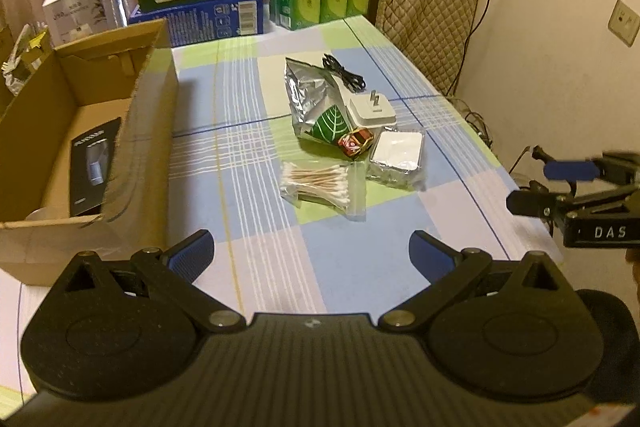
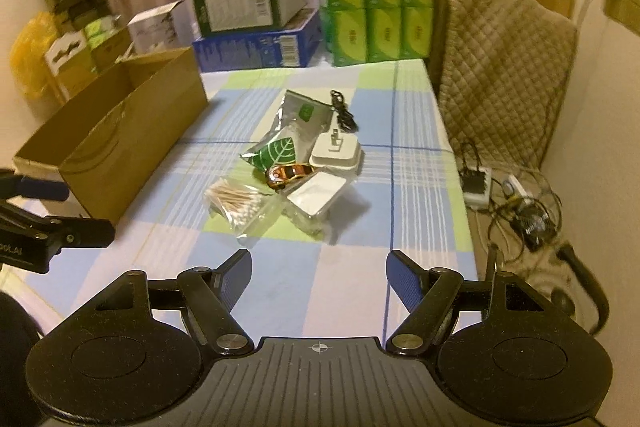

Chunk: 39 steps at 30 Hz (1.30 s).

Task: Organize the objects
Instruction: 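Withdraw both tools from the box toward the remaining table items, then grasp the cotton swab bag with left tool while right tool grasps the white square packet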

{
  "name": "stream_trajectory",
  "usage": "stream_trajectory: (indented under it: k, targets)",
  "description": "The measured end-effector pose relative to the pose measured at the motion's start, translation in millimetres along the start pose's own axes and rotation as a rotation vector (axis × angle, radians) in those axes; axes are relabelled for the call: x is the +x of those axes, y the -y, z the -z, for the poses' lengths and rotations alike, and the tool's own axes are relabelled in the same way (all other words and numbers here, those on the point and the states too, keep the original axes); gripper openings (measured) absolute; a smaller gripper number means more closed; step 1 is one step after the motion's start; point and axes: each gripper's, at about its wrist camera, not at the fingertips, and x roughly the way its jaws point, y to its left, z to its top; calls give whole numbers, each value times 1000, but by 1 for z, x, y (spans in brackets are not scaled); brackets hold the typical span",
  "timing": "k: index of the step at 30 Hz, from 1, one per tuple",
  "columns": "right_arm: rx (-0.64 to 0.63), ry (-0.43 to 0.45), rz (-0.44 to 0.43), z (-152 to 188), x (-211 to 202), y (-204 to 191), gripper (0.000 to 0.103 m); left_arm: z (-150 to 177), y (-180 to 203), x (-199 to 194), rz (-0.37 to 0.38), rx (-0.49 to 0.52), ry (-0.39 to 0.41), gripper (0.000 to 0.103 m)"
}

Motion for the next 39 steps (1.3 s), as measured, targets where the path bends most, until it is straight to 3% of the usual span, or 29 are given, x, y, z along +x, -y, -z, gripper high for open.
stream_trajectory:
  k: [10,15,22,25,30,39]
  targets:
    - [-216,-63,-83,-21,52,14,71,-19,3,62,39,118,-62,102]
    - [-338,-109,-134,-32,77,19,71,-36,8,88,64,308,-99,102]
    - [-449,-185,-235,-55,111,19,72,-51,19,122,126,644,-223,93]
    - [-534,-208,-253,-62,126,14,85,-54,22,134,163,742,-267,92]
    - [-568,-235,-272,-75,154,14,87,-62,24,154,211,810,-312,92]
    - [-605,-349,-280,-70,205,8,89,-68,17,183,227,892,-367,92]
